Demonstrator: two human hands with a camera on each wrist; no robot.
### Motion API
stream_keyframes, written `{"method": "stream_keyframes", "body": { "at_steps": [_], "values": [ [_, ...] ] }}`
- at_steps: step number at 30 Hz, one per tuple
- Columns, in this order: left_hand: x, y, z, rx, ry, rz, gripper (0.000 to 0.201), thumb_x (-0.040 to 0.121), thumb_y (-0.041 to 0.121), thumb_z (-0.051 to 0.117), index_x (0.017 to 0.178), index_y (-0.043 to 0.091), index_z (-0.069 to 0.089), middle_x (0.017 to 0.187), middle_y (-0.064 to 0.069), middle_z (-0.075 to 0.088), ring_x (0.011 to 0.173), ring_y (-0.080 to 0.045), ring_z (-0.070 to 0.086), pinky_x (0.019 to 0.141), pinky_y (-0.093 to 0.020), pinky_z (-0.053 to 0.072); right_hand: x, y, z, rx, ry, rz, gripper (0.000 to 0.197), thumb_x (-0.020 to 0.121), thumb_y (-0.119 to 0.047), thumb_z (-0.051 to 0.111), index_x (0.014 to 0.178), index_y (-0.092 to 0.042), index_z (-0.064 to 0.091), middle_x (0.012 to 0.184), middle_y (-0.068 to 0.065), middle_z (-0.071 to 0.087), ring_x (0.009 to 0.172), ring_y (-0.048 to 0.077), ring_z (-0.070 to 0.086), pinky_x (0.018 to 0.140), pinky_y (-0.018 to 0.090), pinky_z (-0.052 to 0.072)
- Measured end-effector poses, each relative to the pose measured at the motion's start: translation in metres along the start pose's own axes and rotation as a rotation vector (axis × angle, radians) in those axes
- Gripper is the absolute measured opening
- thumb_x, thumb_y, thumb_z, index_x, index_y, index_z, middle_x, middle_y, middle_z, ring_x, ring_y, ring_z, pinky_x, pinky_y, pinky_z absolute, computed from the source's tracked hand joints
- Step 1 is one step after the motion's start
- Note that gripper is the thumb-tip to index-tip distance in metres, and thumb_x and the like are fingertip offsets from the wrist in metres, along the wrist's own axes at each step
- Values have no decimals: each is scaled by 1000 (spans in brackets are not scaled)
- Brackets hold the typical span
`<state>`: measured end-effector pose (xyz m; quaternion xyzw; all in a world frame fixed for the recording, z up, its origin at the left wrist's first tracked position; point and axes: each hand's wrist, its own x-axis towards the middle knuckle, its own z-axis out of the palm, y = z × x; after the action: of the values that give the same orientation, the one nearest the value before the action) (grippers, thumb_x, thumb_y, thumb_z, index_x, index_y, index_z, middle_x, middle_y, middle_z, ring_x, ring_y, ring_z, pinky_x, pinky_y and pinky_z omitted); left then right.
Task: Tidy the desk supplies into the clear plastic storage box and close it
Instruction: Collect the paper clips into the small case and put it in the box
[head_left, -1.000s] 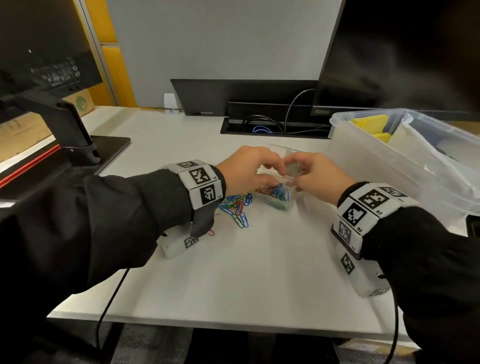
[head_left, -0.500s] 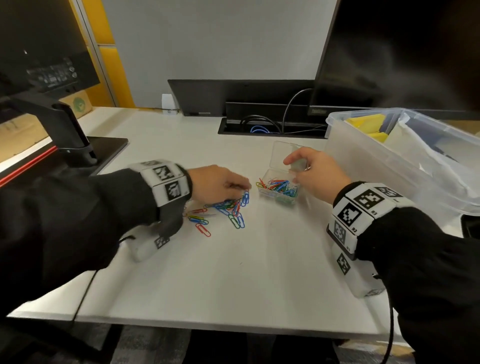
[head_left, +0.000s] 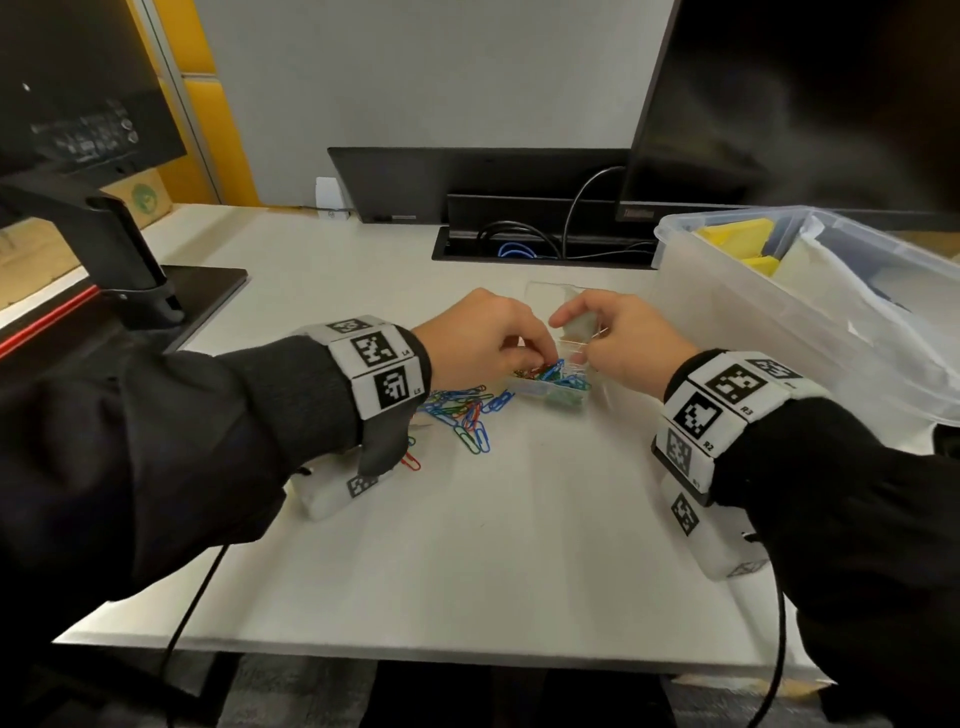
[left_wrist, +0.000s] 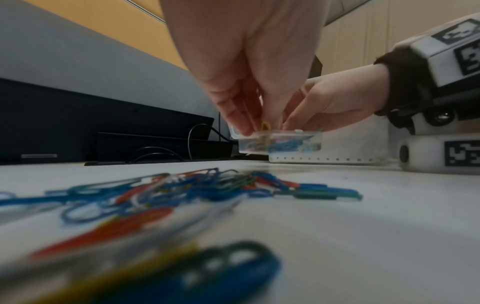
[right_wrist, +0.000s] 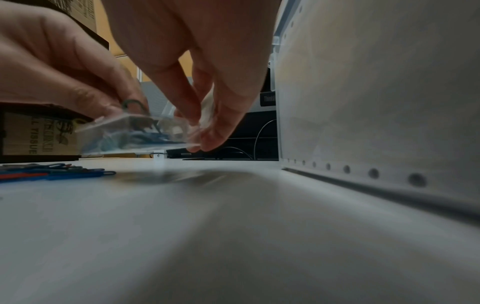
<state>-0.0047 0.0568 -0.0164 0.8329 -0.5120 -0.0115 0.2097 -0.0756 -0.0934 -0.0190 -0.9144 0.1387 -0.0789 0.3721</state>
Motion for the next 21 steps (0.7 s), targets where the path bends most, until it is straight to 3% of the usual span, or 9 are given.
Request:
{"method": "stream_keyframes", "body": {
  "at_steps": [3, 6, 9, 12, 14, 16, 18, 19, 21],
  "values": [
    [-2, 0, -2, -47, 5, 6, 21, 88, 16, 61, 106, 17, 71, 97, 3, 68, 76, -4, 53, 72, -5, 39, 0, 1, 0, 6, -4, -6, 31, 82, 3, 59, 99, -23, 62, 86, -2, 54, 83, 16, 53, 69, 22, 43],
    [-8, -4, -5, -95, 46, -28, 24, 84, 28, 65, 105, 18, 69, 93, 7, 62, 77, -1, 56, 74, -14, 47, 1, 2, 0, 3, 17, -8, 32, 82, 3, 58, 101, -22, 61, 76, -8, 48, 71, 8, 49, 60, 17, 39],
    [-16, -10, -6, -49, -19, -77, 28, 79, 37, 68, 103, 21, 70, 96, 6, 59, 83, -8, 60, 78, -23, 51, 2, 2, 0, -5, 34, -11, 33, 82, 4, 57, 104, -20, 62, 73, -11, 43, 66, 4, 45, 54, 13, 35],
    [-18, -14, -6, 4, -15, -92, 23, 82, 27, 68, 104, 21, 70, 97, -1, 62, 83, -12, 58, 80, -25, 50, 3, 1, 0, 0, 28, -6, 33, 82, 4, 57, 106, -19, 62, 81, -6, 49, 81, 14, 50, 57, 14, 38],
    [-17, -15, -7, -26, 35, -73, 20, 84, 23, 66, 103, 20, 71, 96, -3, 63, 79, -9, 55, 76, -17, 47, 2, 1, 0, 6, 27, 6, 33, 83, 3, 56, 108, -19, 61, 93, -1, 50, 88, 16, 50, 63, 17, 43],
    [-16, -14, -7, -65, 73, -36, 18, 85, 23, 64, 101, 19, 72, 91, 0, 60, 74, -3, 52, 68, -5, 41, 1, 0, 0, 12, 24, 5, 32, 84, 3, 56, 109, -18, 61, 89, -3, 49, 90, 16, 49, 69, 22, 46],
    [-15, -13, -6, -55, 103, 1, 19, 89, 24, 59, 102, 19, 71, 90, 4, 56, 74, 1, 48, 65, -1, 35, -1, -1, -1, 8, 7, -15, 32, 83, 2, 57, 107, -19, 62, 82, -4, 50, 88, 18, 51, 66, 20, 46],
    [-15, -13, -5, -35, 112, 15, 21, 90, 25, 56, 103, 18, 71, 90, 5, 55, 75, 1, 46, 65, -2, 34, -2, -2, 0, 3, -12, -28, 32, 83, 2, 58, 105, -20, 62, 85, 1, 55, 88, 21, 55, 68, 23, 50],
    [-14, -14, -3, 5, 85, 23, 24, 94, 23, 51, 107, 18, 69, 92, 4, 50, 79, -5, 44, 68, -7, 31, -4, -4, 1, 15, -51, -56, 35, 81, 4, 57, 101, -24, 61, 98, 16, 63, 92, 29, 61, 81, 38, 55]
  ]
}}
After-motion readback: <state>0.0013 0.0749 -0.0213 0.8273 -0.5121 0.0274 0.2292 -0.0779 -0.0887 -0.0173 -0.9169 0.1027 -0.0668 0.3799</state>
